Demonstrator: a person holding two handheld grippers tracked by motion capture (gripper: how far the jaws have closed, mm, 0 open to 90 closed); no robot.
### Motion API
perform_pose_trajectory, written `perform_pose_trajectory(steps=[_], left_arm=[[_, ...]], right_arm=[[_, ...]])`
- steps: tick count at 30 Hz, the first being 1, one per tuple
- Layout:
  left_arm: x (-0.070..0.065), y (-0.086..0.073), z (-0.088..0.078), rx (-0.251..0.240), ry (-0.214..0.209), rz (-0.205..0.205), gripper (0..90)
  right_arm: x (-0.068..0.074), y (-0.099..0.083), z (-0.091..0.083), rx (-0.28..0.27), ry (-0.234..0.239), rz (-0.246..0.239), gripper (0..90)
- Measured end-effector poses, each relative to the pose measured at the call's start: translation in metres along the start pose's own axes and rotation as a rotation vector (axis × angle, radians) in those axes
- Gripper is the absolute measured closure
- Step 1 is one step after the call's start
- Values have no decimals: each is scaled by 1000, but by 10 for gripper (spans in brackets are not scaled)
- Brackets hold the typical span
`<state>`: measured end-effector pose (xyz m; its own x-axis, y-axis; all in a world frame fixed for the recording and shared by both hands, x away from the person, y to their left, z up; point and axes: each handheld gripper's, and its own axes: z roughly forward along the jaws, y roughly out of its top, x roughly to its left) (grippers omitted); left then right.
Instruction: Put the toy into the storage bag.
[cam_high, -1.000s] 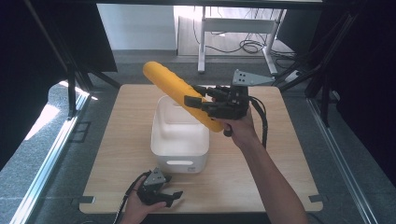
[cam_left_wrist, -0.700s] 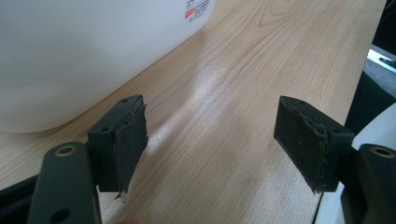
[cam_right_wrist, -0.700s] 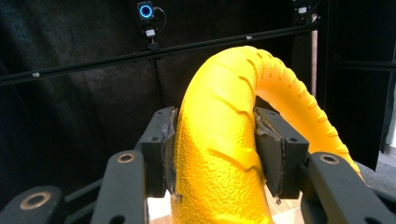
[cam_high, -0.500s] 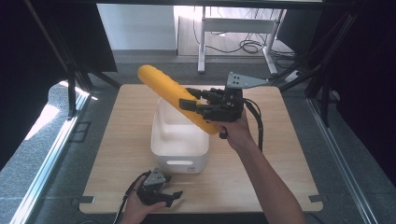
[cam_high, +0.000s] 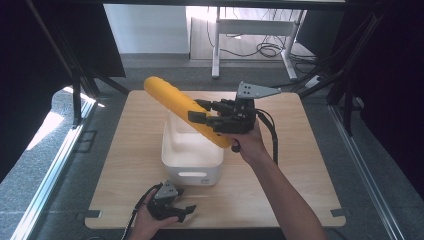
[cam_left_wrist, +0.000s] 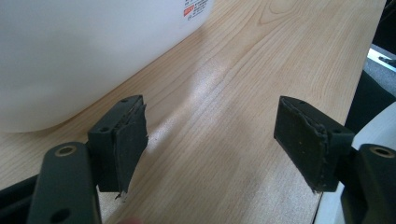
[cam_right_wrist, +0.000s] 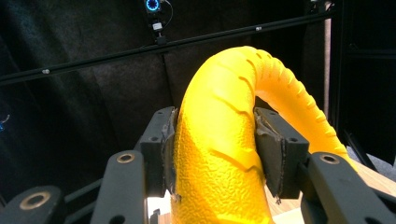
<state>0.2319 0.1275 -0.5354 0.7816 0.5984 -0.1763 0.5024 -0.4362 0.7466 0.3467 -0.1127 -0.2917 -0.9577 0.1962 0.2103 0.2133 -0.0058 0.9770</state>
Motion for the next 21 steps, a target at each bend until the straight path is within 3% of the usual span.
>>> perform_pose_trajectory(steps=[21], left_arm=[[0,0,-1,-1,1,-2,257]], right_arm=[[-1,-19,5,-3,5,30,503]])
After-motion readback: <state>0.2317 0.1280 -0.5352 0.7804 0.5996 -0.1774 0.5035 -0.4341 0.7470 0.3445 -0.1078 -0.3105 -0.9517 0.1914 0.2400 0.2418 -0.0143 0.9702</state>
